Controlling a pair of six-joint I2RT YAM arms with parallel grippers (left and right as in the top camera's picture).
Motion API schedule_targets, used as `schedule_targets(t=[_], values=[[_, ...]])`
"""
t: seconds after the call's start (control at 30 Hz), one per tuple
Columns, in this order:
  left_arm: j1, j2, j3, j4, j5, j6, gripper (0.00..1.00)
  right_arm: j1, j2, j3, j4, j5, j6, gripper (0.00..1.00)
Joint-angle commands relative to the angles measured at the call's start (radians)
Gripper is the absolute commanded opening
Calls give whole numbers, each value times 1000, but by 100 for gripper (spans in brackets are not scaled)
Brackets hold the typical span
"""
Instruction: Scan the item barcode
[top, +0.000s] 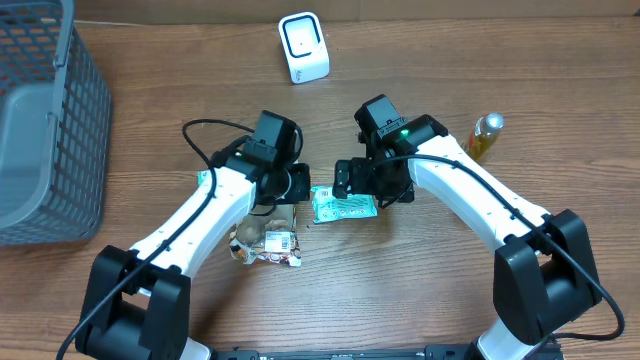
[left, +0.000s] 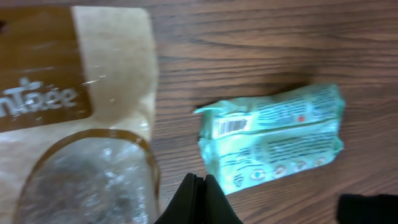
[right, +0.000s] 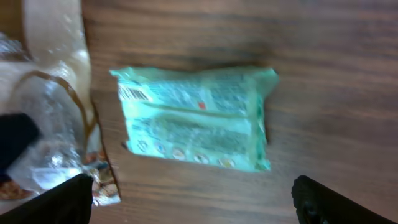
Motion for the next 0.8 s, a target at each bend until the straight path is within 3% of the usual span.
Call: schedule_targets(t=[0.0, 0.1, 0.2, 0.27, 0.5, 0.77], values=[[-22, 13, 4, 19, 14, -16, 4, -2, -23, 14, 23, -12, -1, 100], [-34, 21, 4, 39, -4, -16, 5, -31, -23, 14, 28, -13, 0, 97], [-35, 46, 4, 58, -18, -46, 5, -95, -23, 14, 5, -19, 4, 70], [-35, 75, 4, 79, -12, -60, 5, -144, -23, 14, -18, -49, 2, 63], [-35, 197, 4, 190, 110, -20, 4, -257, -23, -56, -40, -215, -139, 67], [-34, 226, 4, 222, 137, -3, 6, -261, -23, -249, 216, -348, -171, 70]])
